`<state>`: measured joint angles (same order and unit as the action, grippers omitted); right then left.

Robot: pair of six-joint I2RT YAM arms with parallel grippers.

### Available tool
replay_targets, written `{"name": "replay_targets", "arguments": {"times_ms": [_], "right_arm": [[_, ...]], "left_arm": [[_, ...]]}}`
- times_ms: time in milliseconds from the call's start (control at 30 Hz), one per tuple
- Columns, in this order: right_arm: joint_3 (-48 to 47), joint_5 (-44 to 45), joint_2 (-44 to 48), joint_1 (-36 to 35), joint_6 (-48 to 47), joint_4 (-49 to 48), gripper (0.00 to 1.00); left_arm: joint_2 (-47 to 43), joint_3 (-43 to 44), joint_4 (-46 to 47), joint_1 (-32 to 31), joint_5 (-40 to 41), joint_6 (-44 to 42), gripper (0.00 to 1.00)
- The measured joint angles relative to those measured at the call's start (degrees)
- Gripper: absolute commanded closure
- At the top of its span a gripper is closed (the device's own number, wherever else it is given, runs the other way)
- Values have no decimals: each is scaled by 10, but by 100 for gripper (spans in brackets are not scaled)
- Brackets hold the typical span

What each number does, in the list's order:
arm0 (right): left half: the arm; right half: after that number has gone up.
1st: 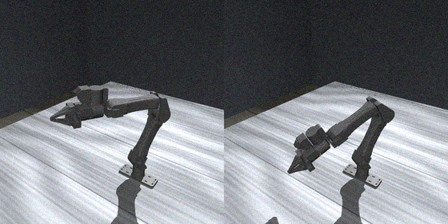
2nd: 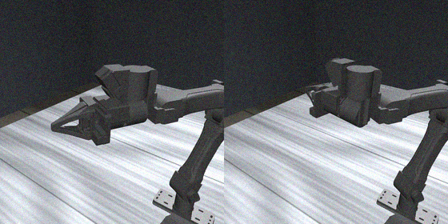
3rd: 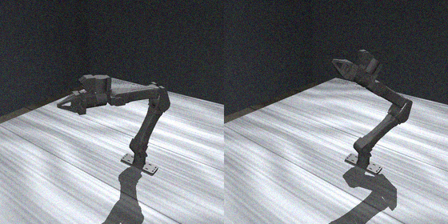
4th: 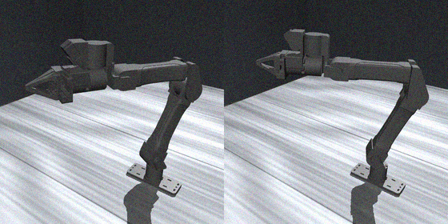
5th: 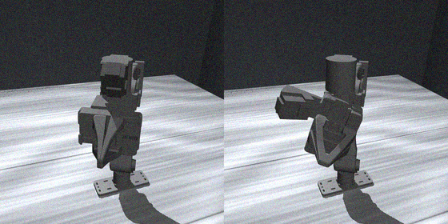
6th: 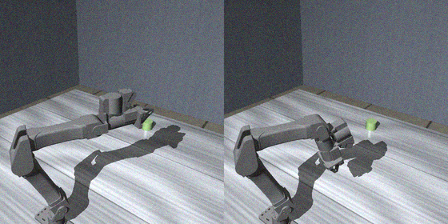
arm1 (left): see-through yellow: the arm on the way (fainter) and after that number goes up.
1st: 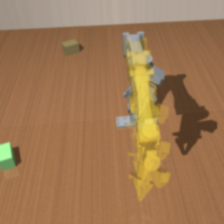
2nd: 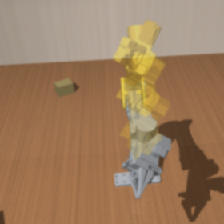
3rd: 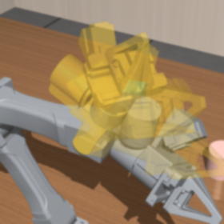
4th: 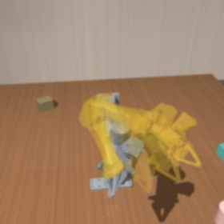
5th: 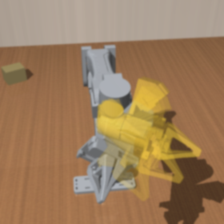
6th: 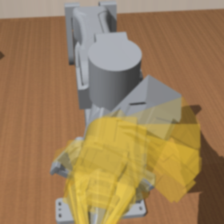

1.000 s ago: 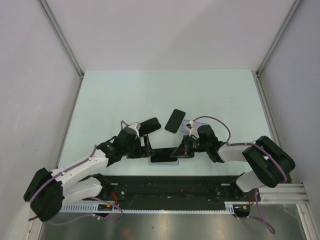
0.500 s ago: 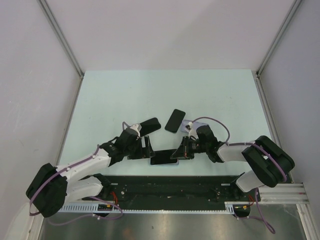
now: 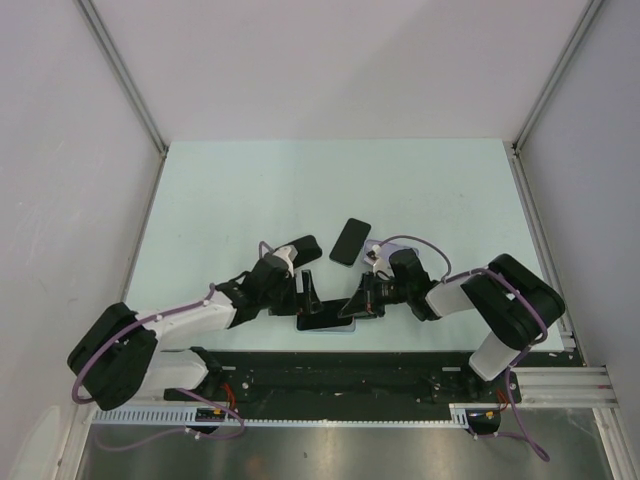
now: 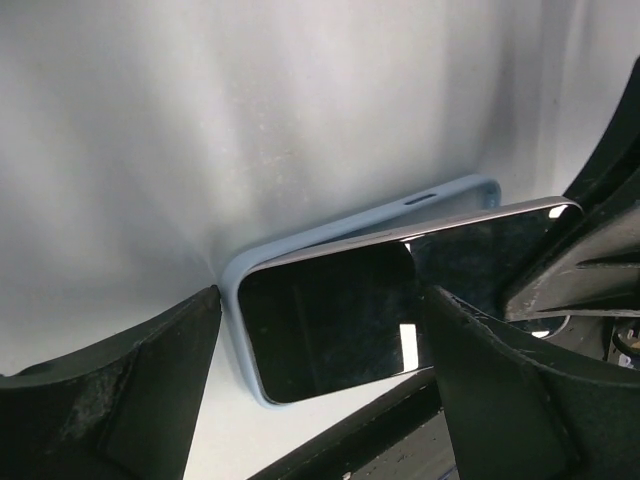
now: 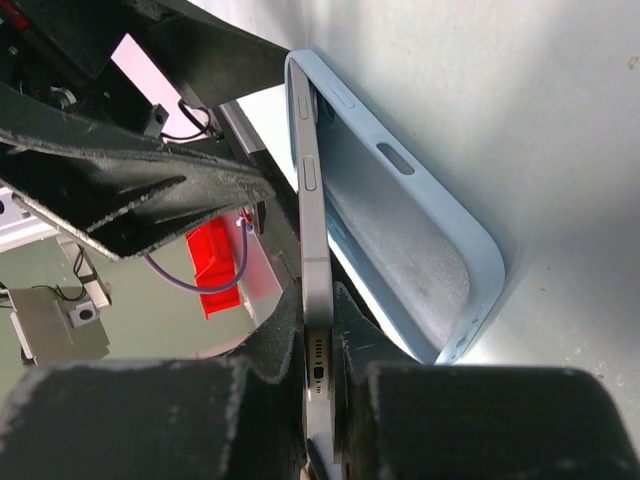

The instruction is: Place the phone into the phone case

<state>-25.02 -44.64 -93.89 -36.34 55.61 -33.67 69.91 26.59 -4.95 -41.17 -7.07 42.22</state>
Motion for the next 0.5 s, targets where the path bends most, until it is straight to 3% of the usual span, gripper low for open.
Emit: {"name": "replay_targets", "arguments": {"times_ms": [400,500], "right_arm": [[-3,-9,-23,1,1,-16,100],[-7,-9,-28,-1,0,-16,100]], "left_arm": [[3,7,-3,-27,27,4,15],[-17,7,-31,-36,45,4,21]]}}
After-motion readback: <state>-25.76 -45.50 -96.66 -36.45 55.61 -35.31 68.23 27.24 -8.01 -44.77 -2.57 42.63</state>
